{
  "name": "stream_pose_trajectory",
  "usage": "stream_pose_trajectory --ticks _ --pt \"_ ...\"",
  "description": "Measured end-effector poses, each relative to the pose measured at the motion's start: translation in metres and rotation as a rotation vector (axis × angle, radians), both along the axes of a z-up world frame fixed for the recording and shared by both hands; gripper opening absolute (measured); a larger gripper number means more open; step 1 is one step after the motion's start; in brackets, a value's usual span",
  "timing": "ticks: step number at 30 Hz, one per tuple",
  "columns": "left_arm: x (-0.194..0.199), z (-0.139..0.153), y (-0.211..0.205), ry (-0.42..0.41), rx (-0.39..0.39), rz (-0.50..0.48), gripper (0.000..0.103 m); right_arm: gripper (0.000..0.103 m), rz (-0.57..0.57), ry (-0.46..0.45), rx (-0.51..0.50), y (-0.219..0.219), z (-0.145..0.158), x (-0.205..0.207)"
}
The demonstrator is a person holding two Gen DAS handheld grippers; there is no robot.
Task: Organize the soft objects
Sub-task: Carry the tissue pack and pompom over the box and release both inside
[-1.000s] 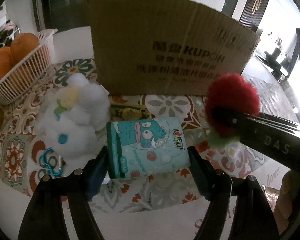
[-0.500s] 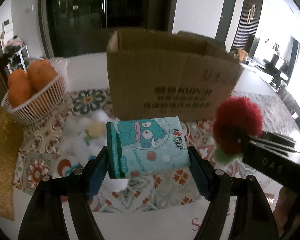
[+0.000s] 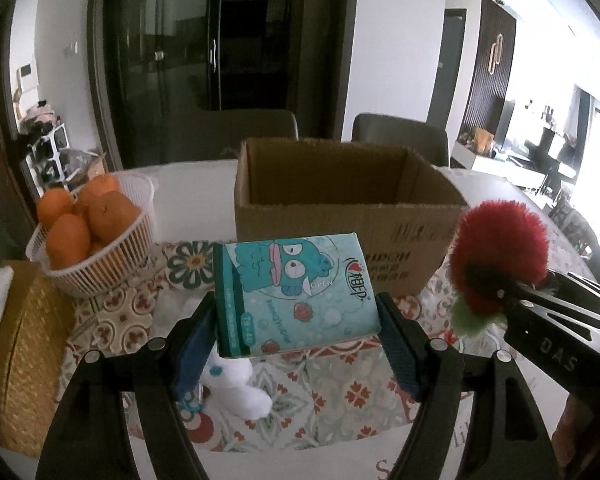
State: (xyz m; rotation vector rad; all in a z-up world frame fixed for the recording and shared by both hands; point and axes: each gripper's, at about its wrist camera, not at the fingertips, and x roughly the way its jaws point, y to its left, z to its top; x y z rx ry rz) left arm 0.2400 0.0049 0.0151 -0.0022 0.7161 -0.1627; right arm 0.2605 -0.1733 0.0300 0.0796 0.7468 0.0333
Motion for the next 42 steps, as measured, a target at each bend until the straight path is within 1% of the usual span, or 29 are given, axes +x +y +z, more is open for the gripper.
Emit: stream_pose_trajectory --ticks 7,13,19,28,34,42 --pt "0.004 0.022 0.001 -0.052 0.001 -0.014 0.076 0.041 0.006 -0.055 0.011 0.004 0.023 -0.001" --pt "0.012 0.043 0.003 -0.1 0.01 -0.016 0.076 0.041 0.007 -0.088 0.012 0.006 0.041 0.005" --pt "0.021 0.058 0.004 -0.131 0.01 -0.025 0.076 0.041 0.013 -0.118 0.023 0.006 0.056 0.013" --pt "0.039 0.073 0.005 -0.149 0.019 -0.032 0.076 0.041 0.031 -0.149 0.004 0.011 0.071 0.03" --pt "0.056 0.079 0.006 -0.146 0.026 -0.033 0.076 0.041 0.039 -0.167 -0.015 0.015 0.084 0.049" --pt "0.083 0.085 0.001 -0.148 0.06 -0.026 0.076 0.041 0.062 -0.164 -0.034 0.017 0.093 0.077"
